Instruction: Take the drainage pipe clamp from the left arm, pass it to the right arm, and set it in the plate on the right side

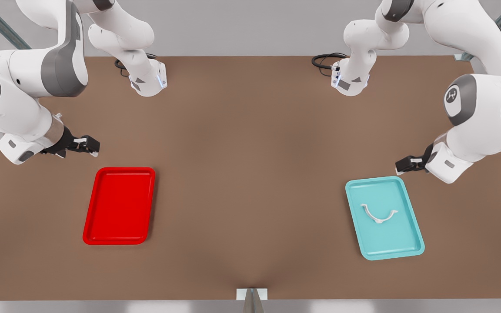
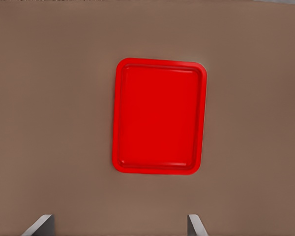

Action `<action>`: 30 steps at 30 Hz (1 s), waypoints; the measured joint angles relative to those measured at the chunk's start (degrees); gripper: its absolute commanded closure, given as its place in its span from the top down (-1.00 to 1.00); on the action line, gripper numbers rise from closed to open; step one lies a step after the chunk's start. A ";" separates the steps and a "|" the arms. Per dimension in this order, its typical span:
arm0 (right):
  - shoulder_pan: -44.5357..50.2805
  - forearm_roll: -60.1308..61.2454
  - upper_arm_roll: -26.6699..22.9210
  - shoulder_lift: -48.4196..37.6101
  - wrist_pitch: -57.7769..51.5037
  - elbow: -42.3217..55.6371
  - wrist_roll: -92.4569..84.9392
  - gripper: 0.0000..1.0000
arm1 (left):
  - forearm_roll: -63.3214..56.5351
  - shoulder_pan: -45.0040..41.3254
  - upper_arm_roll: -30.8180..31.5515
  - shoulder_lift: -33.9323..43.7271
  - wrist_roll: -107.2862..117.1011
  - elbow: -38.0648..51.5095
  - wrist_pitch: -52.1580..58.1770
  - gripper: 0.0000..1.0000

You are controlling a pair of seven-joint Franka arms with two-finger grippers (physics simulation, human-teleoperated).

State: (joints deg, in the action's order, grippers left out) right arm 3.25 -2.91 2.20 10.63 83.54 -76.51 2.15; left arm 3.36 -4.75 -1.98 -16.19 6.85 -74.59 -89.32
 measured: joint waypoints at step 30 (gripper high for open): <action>0.35 0.06 0.09 0.07 0.62 0.02 1.82 1.00 | 4.92 5.87 -4.69 -17.26 81.68 -29.43 -44.93 0.99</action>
State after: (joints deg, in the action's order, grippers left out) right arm 3.61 -2.85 2.28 10.70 84.17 -76.49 3.97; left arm 8.28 1.13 -6.68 -33.45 88.53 -104.02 -134.25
